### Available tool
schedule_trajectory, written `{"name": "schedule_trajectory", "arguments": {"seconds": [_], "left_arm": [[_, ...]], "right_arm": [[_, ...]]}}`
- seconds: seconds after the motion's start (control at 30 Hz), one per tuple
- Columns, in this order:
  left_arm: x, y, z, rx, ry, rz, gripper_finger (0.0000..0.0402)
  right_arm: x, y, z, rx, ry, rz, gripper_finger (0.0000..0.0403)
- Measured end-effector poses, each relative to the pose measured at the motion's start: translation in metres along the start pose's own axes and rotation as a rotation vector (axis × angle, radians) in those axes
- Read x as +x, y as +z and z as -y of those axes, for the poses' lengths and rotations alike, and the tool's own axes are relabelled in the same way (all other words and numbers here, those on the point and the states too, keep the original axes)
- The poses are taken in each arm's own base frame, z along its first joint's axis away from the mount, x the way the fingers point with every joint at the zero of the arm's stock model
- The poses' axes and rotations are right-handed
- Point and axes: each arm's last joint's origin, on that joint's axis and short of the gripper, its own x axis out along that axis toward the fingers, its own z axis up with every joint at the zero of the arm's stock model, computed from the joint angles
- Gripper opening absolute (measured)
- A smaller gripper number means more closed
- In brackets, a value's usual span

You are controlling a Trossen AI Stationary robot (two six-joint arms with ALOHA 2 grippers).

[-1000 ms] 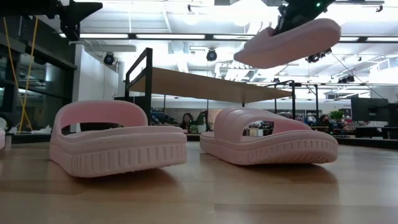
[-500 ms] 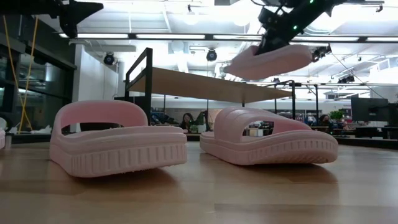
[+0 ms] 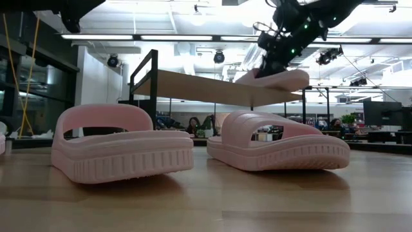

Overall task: Pick and place slides into the shelf
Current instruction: Put the right pink slide on the shelf

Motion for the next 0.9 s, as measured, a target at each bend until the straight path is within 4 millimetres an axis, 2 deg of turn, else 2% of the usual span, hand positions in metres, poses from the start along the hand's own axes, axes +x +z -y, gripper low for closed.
{"name": "schedule_trajectory", "arguments": {"seconds": [0.37, 0.9], "left_arm": [[0.0, 0.0007, 0.0, 0.024, -0.001, 0.007, 0.0184], [0.0, 0.0006, 0.0, 0.02, -0.001, 0.006, 0.0184]], "right_arm": [[0.0062, -0.0108, 0.0079, -0.021, -0.021, -0.011, 0.0], [0.006, -0.0104, 0.0094, -0.047, -0.04, -0.014, 0.0]]}}
